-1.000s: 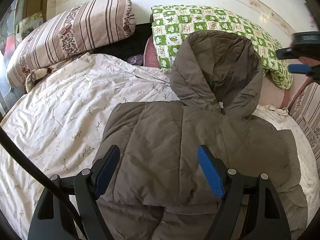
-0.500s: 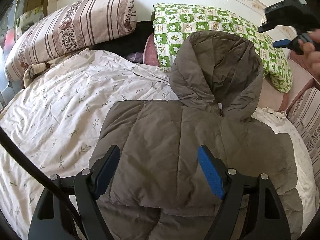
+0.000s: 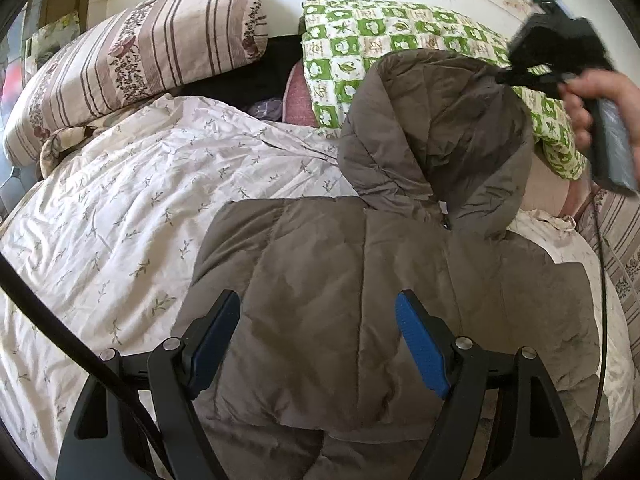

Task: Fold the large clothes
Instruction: 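Lift the hem and fold it toward the hood with both tools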

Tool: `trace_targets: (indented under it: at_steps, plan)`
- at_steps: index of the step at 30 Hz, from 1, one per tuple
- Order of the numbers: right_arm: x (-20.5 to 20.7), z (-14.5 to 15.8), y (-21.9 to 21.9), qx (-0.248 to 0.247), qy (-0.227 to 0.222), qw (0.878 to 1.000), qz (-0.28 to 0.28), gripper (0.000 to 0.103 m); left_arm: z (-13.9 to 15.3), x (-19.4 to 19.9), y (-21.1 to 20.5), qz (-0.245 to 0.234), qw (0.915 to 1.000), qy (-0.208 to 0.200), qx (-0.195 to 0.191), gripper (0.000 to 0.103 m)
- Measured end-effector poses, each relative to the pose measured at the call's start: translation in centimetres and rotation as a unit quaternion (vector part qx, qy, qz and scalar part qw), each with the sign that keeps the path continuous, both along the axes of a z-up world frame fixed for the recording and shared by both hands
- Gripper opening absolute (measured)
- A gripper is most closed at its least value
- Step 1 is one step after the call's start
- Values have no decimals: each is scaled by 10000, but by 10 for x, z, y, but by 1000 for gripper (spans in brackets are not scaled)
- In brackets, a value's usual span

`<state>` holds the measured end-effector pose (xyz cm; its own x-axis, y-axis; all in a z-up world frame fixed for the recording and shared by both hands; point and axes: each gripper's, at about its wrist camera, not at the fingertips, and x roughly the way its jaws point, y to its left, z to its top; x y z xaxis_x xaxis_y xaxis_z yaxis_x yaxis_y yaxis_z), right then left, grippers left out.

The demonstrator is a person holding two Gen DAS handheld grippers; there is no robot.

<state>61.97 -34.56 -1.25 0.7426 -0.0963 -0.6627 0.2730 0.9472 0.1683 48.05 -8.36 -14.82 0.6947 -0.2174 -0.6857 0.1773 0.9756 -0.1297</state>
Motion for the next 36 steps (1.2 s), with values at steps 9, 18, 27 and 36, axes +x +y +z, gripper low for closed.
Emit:
trace_targets:
  at_steps: [9,18,27,36]
  plan:
    - [-161,17,42,131,-627,9959,637,2,19,-4,26,218,9988,-123,-429,79]
    - [-294,-84,81,214,-198,9950,956,1,37,-5,52,395,9932,-359,-1037,79]
    - [-278,-173,69,611,524,9936,797,2,-18,8,-33,-526,9980,230,282,79]
    - [-307,-119,60,155,190,9963,825,3,-33,12,-38,-465,9963,376,612,85]
